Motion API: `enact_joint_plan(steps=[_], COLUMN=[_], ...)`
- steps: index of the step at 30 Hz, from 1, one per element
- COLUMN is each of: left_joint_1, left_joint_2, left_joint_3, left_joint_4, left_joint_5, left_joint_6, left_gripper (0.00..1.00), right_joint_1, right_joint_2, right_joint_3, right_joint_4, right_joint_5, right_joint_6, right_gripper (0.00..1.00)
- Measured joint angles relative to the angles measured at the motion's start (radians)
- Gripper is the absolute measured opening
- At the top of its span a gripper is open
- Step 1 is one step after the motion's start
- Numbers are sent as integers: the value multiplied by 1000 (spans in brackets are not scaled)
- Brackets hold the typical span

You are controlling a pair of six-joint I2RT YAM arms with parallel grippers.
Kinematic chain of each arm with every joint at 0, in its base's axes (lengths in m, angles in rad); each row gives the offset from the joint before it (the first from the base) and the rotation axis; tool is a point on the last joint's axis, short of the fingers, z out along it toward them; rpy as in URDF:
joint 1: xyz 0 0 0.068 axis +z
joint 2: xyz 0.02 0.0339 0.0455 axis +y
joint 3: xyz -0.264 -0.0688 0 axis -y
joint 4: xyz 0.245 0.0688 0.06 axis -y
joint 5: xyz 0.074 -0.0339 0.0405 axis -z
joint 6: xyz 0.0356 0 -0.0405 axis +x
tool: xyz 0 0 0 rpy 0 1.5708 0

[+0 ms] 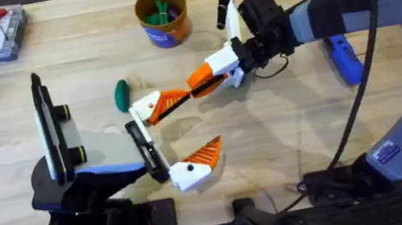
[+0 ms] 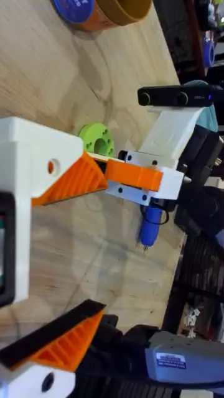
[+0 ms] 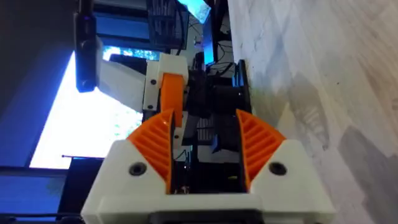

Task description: Pick up the gripper from the table and insert it into the empty holder that is missing its gripper. Then pick up a screw, insert it into the mounting hole, and use the screwdriver to tighten it. Finally, clean up the table by picking up the vegetable and placing it into the bucket.

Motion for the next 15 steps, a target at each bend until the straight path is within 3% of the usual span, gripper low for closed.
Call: enact_joint_plan(steps=[15], left_joint_1=[0], left_joint_2=[0], left_joint_3=[0], left_joint_4=[0], left_joint_5=[0], left_joint_6=[0], left_gripper=[991], right_joint_1=[-24], right_joint_2=[-88], right_joint_3=[0], right_joint_4=[-13], right_joint_5=[-3], right_joint_6=[24], right_gripper=[497])
